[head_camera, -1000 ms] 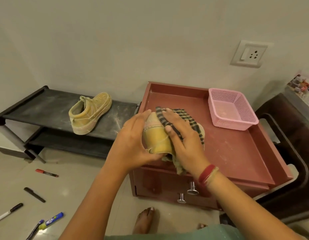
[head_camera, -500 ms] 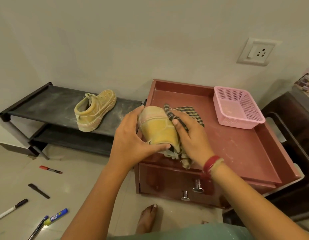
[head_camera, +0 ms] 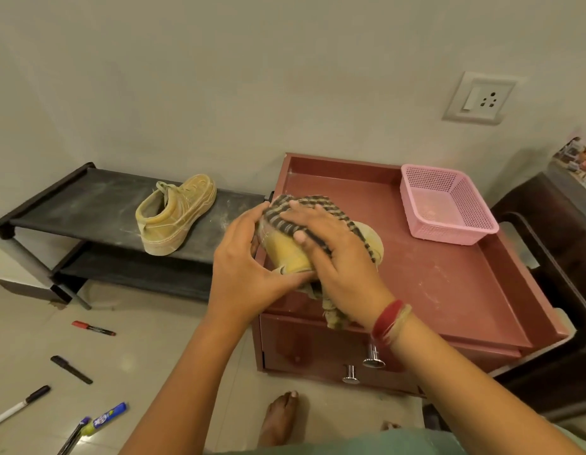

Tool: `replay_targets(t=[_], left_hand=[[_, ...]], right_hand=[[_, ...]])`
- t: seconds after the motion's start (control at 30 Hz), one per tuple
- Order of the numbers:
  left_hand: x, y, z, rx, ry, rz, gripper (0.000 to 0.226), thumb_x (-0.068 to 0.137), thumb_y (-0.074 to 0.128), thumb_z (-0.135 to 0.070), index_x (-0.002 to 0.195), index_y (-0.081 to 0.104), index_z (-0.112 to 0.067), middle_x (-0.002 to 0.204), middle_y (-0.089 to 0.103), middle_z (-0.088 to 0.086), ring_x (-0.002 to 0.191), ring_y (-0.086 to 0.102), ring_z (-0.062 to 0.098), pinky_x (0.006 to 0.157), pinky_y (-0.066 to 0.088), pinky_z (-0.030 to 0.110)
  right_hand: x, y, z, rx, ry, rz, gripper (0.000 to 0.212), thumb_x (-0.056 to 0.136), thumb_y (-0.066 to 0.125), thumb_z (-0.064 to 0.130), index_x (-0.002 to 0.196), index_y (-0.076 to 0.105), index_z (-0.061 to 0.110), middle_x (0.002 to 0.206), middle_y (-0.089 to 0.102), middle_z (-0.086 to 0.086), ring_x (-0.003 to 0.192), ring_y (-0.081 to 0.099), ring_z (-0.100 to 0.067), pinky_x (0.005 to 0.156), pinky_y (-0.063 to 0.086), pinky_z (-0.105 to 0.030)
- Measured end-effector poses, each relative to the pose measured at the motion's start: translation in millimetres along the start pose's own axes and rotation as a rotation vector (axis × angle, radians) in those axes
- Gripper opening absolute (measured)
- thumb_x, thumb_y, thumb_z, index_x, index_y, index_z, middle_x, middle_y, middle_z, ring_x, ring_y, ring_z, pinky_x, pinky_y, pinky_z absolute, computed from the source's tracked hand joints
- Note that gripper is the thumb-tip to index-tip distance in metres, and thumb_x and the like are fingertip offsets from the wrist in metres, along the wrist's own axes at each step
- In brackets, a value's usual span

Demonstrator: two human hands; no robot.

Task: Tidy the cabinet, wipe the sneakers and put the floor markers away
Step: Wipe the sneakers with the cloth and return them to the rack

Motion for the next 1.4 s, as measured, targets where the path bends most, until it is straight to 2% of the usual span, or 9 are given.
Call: replay_targets(t=[0.1, 0.23, 0.63, 0.77, 0.9, 1.03, 1.17, 1.3, 1.4], left_hand=[[-0.3, 0.5, -5.3, 0.005, 0.025, 0.019, 0.102, 0.049, 0.081, -0.062, 0.131, 0.05, -0.009, 0.125, 0.05, -0.009, 0.116, 0.044, -0.014, 0.091, 0.041, 0.006], [-1.1, 0.7, -8.9, 0.062, 0.086, 0.014, 0.093, 0.056, 0.078, -0.06, 0.129, 0.052, -0.008, 0.121, 0.053, -0.009, 0.114, 0.05, -0.002, 0.096, 0.041, 0.013], [-3.0, -1.6, -5.6, 0.069, 0.061, 0.052, 0.102, 0.051, 0.079, -0.065, 0.13, 0.051, -0.007, 0.123, 0.052, -0.004, 0.113, 0.047, -0.006, 0.092, 0.037, 0.004], [-1.5, 0.5, -10.4, 0.098, 0.102, 0.033, 0.094, 0.057, 0.077, -0.062, 0.129, 0.051, -0.007, 0.121, 0.051, -0.009, 0.113, 0.05, 0.0, 0.095, 0.038, 0.009], [-3.5, -0.3, -6.7, 0.07, 0.078, 0.067, 0.101, 0.052, 0.079, -0.065, 0.131, 0.049, -0.009, 0.123, 0.049, -0.008, 0.115, 0.046, -0.007, 0.092, 0.043, 0.01], [-4.2, -2.2, -5.5, 0.084, 0.096, 0.063, 0.095, 0.055, 0.079, -0.059, 0.13, 0.049, -0.008, 0.119, 0.05, -0.009, 0.112, 0.049, -0.003, 0.091, 0.043, 0.013], [-3.8, -2.4, -3.7, 0.068, 0.076, 0.086, 0.101, 0.052, 0.08, -0.064, 0.131, 0.048, -0.01, 0.123, 0.049, -0.007, 0.116, 0.046, -0.005, 0.092, 0.043, 0.012], [-6.4, -2.5, -4.1, 0.06, 0.094, 0.085, 0.098, 0.053, 0.081, -0.059, 0.129, 0.048, -0.007, 0.12, 0.049, -0.004, 0.113, 0.045, -0.01, 0.089, 0.039, 0.006], [-6.8, -1.7, -2.5, 0.052, 0.065, 0.095, 0.101, 0.051, 0.081, -0.062, 0.131, 0.047, -0.008, 0.122, 0.048, -0.005, 0.115, 0.044, -0.009, 0.088, 0.042, 0.006]], right_hand=[[4.9, -15.0, -11.0, 0.074, 0.112, -0.122, 0.035, 0.094, 0.044, 0.031, 0.125, 0.058, 0.021, 0.127, 0.056, 0.011, 0.12, 0.047, 0.001, 0.104, 0.038, -0.033], [-3.3, -2.8, 5.3, 0.023, -0.029, -0.002, 0.033, 0.096, 0.045, 0.026, 0.126, 0.056, 0.023, 0.135, 0.051, 0.008, 0.13, 0.04, -0.003, 0.113, 0.028, -0.031], [0.3, -18.9, -21.0, 0.035, 0.152, -0.083, 0.032, 0.097, 0.045, 0.028, 0.126, 0.056, 0.024, 0.122, 0.056, 0.015, 0.114, 0.049, 0.004, 0.102, 0.039, -0.031], [-8.8, -5.9, 5.9, 0.05, -0.013, -0.002, 0.031, 0.095, 0.045, 0.024, 0.123, 0.059, 0.022, 0.129, 0.055, 0.01, 0.126, 0.045, -0.002, 0.11, 0.032, -0.029], [1.6, -17.8, -15.6, 0.067, 0.132, -0.079, 0.031, 0.096, 0.046, 0.024, 0.124, 0.059, 0.021, 0.125, 0.058, 0.01, 0.117, 0.049, 0.001, 0.102, 0.039, -0.032], [-9.9, -1.7, 4.5, 0.03, -0.019, 0.03, 0.03, 0.095, 0.045, 0.024, 0.121, 0.06, 0.021, 0.131, 0.055, 0.006, 0.127, 0.044, -0.005, 0.109, 0.032, -0.028], [-1.0, -12.1, -16.5, 0.05, 0.132, -0.054, 0.036, 0.094, 0.042, 0.03, 0.127, 0.056, 0.022, 0.129, 0.057, 0.007, 0.123, 0.048, -0.004, 0.106, 0.038, -0.035], [-12.8, -6.3, -4.3, 0.061, 0.029, 0.012, 0.032, 0.095, 0.045, 0.024, 0.124, 0.058, 0.021, 0.129, 0.056, 0.009, 0.125, 0.046, -0.002, 0.107, 0.033, -0.023], [-9.3, -17.9, -28.5, -0.008, 0.135, -0.015, 0.035, 0.095, 0.043, 0.03, 0.126, 0.057, 0.023, 0.125, 0.058, 0.01, 0.119, 0.05, -0.005, 0.104, 0.039, -0.031]])
Point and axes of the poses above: each hand's wrist, its own x-axis towards the middle knuckle, its own y-axis out of the palm, z = x × y, the point moved 6 cm from there along x, towards the middle knuckle
